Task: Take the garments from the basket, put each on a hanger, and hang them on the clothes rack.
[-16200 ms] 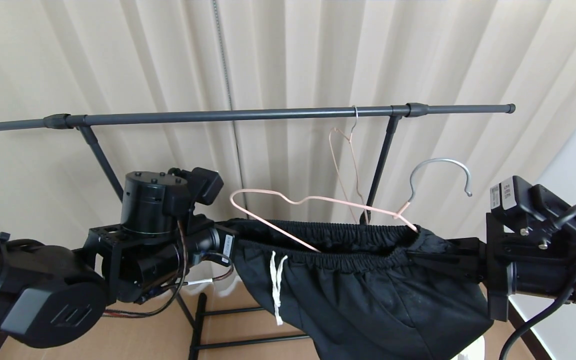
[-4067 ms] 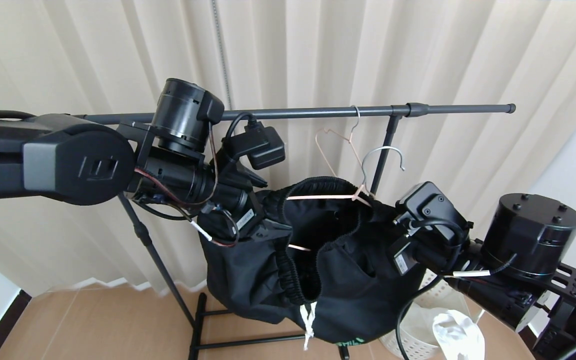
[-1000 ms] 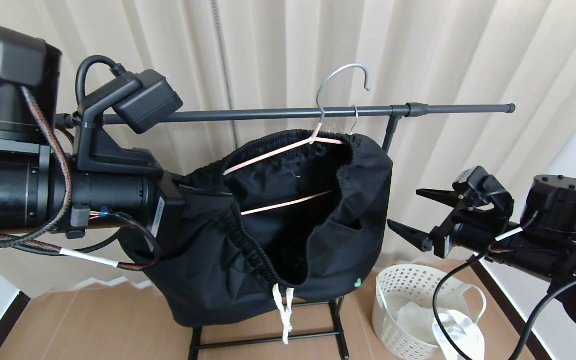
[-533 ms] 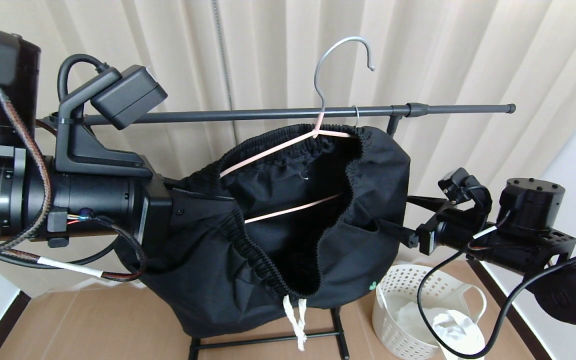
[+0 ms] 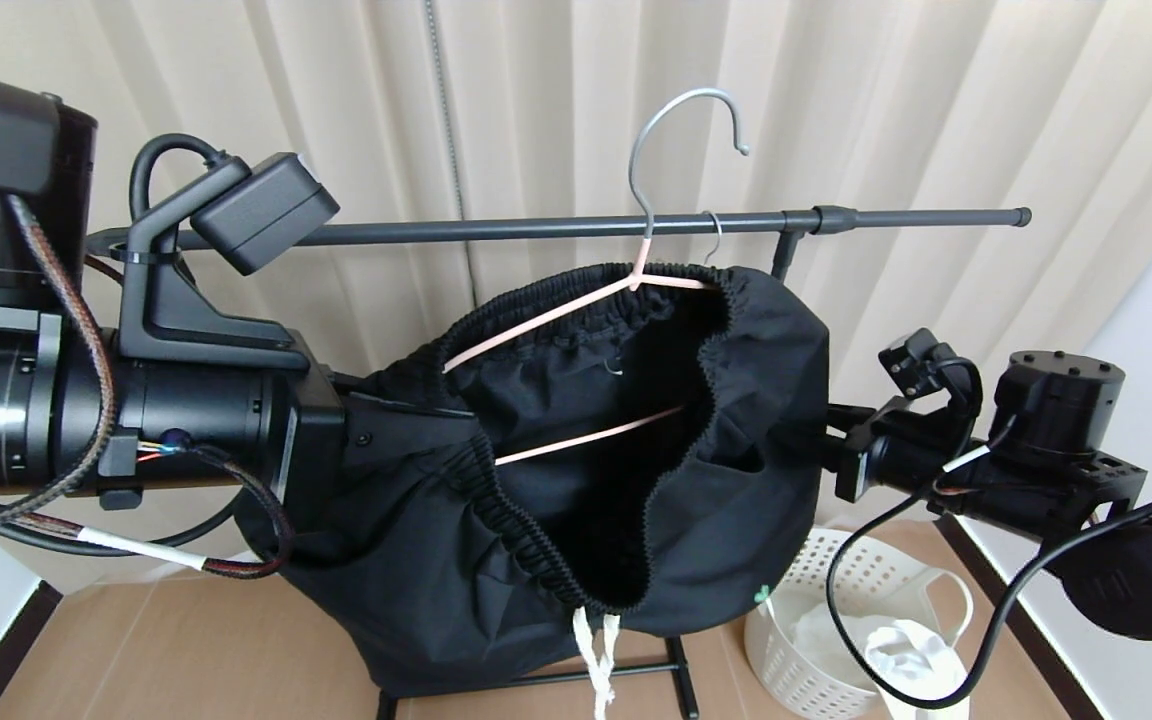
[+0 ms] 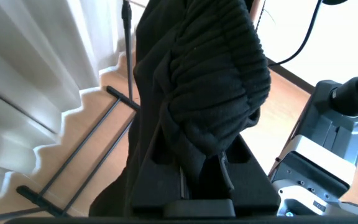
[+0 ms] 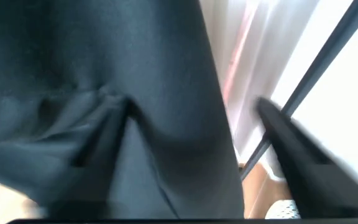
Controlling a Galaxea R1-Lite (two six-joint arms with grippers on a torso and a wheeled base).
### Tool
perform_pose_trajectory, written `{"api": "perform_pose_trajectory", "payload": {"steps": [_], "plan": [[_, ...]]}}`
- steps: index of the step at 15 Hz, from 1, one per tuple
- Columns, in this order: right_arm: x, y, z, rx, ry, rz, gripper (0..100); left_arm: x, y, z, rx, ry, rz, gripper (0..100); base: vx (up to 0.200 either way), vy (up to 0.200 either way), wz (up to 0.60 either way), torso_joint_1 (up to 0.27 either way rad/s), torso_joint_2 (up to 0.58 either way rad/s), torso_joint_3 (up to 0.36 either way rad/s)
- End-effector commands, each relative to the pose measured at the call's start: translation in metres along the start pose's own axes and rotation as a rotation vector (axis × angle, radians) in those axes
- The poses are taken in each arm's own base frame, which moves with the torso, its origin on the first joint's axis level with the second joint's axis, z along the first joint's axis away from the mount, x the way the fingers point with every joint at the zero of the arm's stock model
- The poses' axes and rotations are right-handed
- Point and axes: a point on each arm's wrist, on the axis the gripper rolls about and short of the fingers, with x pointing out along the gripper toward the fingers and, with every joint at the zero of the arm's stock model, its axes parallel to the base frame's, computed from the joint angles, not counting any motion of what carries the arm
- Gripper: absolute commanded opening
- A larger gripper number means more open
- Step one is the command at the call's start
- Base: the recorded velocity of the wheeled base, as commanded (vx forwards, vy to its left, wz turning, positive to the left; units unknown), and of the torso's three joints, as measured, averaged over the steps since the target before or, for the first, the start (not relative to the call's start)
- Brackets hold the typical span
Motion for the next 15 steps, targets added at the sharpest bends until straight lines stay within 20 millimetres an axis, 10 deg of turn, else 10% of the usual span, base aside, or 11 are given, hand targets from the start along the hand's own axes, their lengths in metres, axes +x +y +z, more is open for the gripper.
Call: {"api": "perform_pose_trajectory", "payload": {"steps": [1,15], "plan": [[-0.002,-0.005,0.002,-0.003,-0.009,-0.017,0,0.001,0.001,0.000,-0.003,0.004,0.001,0,0.000,0.000,0.00,0.000,0.00,0.000],[-0.006,-0.035,0.007,0.035,-0.036,-0.101,0,-0.023,0.006,-0.006,-0.041,-0.034,0.033,0,0.000,0.000,0.00,0.000,0.00,0.000]]}}
